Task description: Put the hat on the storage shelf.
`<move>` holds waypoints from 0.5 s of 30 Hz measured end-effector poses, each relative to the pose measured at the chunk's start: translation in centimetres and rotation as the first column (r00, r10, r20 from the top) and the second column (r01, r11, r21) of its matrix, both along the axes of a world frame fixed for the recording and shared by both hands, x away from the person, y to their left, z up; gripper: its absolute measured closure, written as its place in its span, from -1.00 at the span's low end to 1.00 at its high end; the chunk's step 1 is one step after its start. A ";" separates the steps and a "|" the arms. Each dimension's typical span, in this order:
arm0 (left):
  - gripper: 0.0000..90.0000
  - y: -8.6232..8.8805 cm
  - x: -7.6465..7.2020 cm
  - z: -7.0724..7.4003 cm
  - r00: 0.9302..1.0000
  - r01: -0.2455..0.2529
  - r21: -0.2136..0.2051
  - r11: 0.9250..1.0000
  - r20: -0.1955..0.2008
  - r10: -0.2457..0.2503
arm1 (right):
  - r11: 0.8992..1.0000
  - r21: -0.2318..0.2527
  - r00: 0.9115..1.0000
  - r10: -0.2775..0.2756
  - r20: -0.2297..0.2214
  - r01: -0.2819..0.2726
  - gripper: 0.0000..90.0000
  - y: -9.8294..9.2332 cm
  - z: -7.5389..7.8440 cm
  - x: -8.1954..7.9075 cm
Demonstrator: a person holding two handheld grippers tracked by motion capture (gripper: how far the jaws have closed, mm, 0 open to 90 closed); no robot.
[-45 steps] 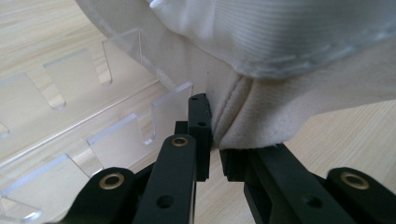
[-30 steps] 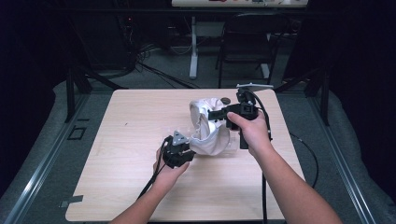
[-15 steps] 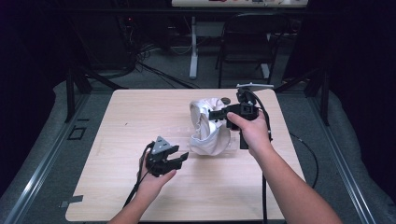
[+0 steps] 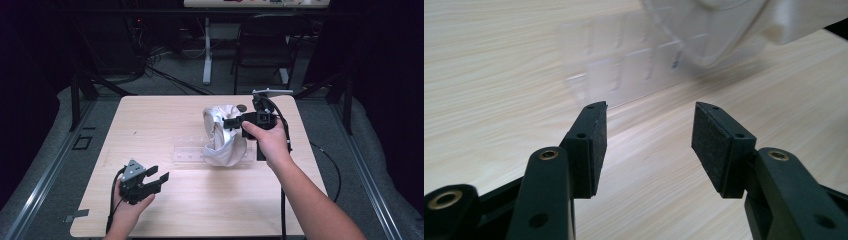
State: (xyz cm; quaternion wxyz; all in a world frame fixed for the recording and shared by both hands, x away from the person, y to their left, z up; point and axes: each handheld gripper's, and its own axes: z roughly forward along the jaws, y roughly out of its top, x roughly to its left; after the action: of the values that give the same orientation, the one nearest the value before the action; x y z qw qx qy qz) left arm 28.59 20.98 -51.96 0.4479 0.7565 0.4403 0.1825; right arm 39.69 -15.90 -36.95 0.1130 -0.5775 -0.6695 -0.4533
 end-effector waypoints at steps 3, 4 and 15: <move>0.08 1.5 -0.2 -0.1 0.999 -0.044 0.013 0.999 0.011 0.044 | 1.000 0.001 1.000 -0.001 0.008 0.001 0.74 -0.1 0.0 -0.1; 0.08 2.0 -0.2 -0.2 0.998 -0.058 0.017 0.998 0.015 0.058 | 1.000 0.005 1.000 -0.004 0.008 0.004 0.73 -0.1 0.1 -0.1; 0.06 3.8 0.9 -1.3 0.994 -0.109 0.013 0.994 -0.017 0.110 | 1.000 0.016 0.999 -0.008 0.052 0.007 0.52 -0.6 0.6 -1.1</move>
State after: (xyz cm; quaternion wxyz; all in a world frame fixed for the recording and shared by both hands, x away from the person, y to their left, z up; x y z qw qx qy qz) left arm 29.47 24.74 -53.30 0.4286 0.7355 0.4839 0.2029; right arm 38.62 -16.47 -36.31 0.0983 -0.5671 -0.6664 -0.4739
